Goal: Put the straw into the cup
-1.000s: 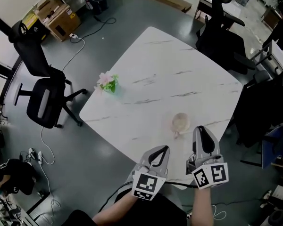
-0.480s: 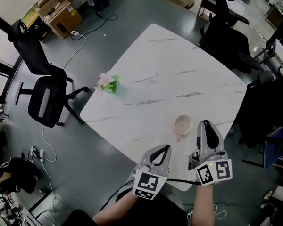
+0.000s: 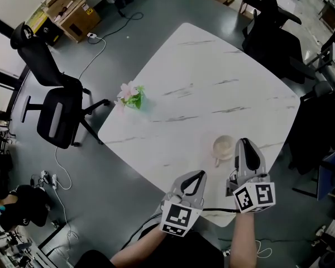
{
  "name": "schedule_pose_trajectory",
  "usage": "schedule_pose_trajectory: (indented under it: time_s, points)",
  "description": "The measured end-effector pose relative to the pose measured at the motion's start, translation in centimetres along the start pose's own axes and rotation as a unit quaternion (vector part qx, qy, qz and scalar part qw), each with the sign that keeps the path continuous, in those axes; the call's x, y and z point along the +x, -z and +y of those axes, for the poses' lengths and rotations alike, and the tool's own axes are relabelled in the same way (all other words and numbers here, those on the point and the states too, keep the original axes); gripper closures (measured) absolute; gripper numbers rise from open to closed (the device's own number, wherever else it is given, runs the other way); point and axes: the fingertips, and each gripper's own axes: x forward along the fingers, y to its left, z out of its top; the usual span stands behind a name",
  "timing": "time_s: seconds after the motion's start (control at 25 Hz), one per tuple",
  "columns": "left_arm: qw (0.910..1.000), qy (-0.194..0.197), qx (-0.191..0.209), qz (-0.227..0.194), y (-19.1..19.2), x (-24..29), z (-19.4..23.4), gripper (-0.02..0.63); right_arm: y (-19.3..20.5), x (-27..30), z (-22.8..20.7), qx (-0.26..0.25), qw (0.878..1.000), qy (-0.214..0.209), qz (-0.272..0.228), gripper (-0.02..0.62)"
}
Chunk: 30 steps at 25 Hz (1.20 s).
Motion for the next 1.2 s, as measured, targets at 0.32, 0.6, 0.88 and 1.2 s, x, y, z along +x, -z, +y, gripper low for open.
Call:
schedule_pose_trajectory:
  time_s: [0.32,0.6,0.88,1.2]
  points:
    - [1.0000,0.005,-0.001,0.008,0.6,0.5,0.3,0.604,2.2,0.9,-1.1,0.007,1.000,0.011,0.012,0.560]
    - [0.9999,0.012,0.000,0.010,0.5,0.7,0.3,0.604,3.6,1.0,-1.4,0.007,0.999,0.025,0.024,0.558]
    - [0.9999,0.014,0.001,0.007,0.3,0.6,0.4,0.604,4.4,0.7,-1.6,0.005,0.999,0.033,0.034,0.546]
    - [0.9999,0.015,0.004,0.000,-0.5,0.2,0.5,0.604,3.2,0.0,-1.7,0.001,0.999,0.045,0.028,0.489]
